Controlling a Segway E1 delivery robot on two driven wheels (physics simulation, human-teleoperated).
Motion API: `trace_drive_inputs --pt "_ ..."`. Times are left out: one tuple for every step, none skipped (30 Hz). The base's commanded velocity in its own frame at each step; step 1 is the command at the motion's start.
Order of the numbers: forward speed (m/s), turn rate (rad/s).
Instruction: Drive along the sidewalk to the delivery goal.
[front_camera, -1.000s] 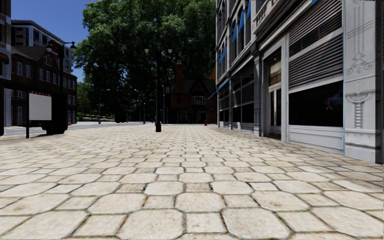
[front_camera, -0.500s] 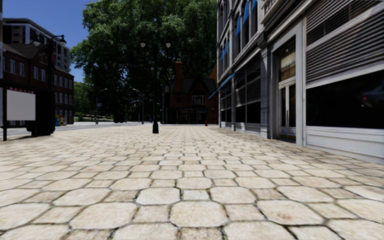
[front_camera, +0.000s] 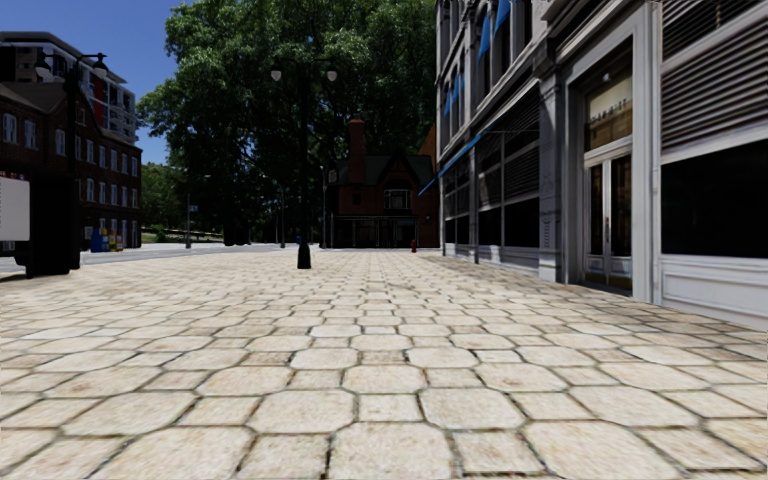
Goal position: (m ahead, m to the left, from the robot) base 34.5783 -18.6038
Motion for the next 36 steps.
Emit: trace_drive_inputs --pt "2.00 0.00" --pt "2.00 0.00" --pt "2.00 0.00" --pt "2.00 0.00" --pt "2.00 0.00" --pt "2.00 0.00" --pt "2.00 0.00" --pt "2.00 0.00" --pt "2.00 0.00" --pt "2.00 0.00" --pt "2.00 0.00" --pt "2.00 0.00" --pt "2.00 0.00" --pt "2.00 0.00" --pt "2.00 0.00" --pt "2.00 0.00" --pt "2.00 0.00" --pt "2.00 0.00" --pt "2.00 0.00" --pt "2.00 0.00" --pt "2.00 0.00" --pt "2.00 0.00" --pt "2.00 0.00" --pt "2.00 0.00" --pt "2.00 0.00" --pt "2.00 0.00" --pt "2.00 0.00" --pt "2.00 0.00" --pt "2.00 0.00" --pt "2.00 0.00" --pt "2.00 0.00" --pt "2.00 0.00" --pt "2.00 0.00" --pt "2.00 0.00" --pt "2.00 0.00" --pt "2.00 0.00"
